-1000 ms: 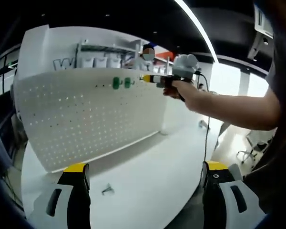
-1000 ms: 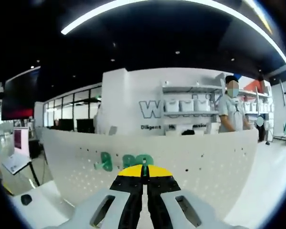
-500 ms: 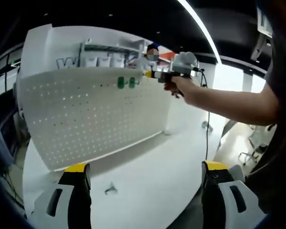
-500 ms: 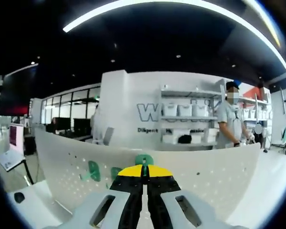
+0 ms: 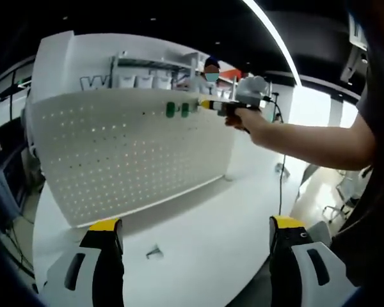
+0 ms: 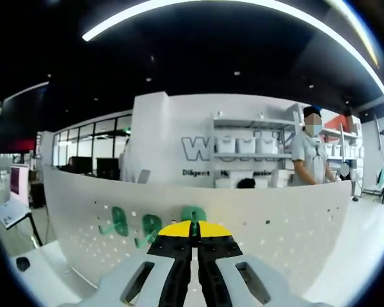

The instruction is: Insert the hook assembly into the mounting plate slot until the hook locks in place.

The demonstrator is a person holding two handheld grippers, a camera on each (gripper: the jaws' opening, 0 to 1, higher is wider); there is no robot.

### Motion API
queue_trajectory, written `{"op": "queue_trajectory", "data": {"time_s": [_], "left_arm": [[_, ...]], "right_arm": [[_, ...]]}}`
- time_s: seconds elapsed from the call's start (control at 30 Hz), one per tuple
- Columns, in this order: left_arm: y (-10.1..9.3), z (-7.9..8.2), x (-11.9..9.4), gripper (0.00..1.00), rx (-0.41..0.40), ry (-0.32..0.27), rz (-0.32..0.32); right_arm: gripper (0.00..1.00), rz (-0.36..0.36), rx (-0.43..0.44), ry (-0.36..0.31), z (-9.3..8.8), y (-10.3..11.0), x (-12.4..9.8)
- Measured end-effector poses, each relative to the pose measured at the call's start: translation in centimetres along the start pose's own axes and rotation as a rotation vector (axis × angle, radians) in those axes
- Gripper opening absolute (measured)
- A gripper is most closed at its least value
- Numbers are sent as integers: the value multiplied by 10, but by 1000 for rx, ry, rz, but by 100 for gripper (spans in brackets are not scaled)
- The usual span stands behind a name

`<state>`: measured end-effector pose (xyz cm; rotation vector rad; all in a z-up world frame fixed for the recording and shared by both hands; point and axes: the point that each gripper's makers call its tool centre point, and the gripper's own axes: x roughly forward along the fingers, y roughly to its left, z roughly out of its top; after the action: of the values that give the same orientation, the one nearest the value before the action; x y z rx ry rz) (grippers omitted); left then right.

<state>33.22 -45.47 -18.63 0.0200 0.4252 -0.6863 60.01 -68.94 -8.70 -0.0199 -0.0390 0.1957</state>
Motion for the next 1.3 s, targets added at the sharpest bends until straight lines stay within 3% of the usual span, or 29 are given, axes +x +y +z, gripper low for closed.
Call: {"op": "queue_trajectory", "data": {"time_s": [0.37,0.63,0.8,1.03,1.3], "left_arm": [[1,-2,1,96,-7,6,2],[5,-4,0,96,-10,9,8],[8,-5,-2,95,-16,5,15],[8,-7,-4,95,-18,7,18],[9,-6,-8,95,-20,-2,27]], "right_arm": [[0,-9,3,16,-11,-2,5],[0,-17,-16,14,-11,-2,4],[0,-24,-32,71,-12,-1,6],[3,-23,-66,92,-13,2,2],[8,-29,-65,73,-6,2,-4]]}}
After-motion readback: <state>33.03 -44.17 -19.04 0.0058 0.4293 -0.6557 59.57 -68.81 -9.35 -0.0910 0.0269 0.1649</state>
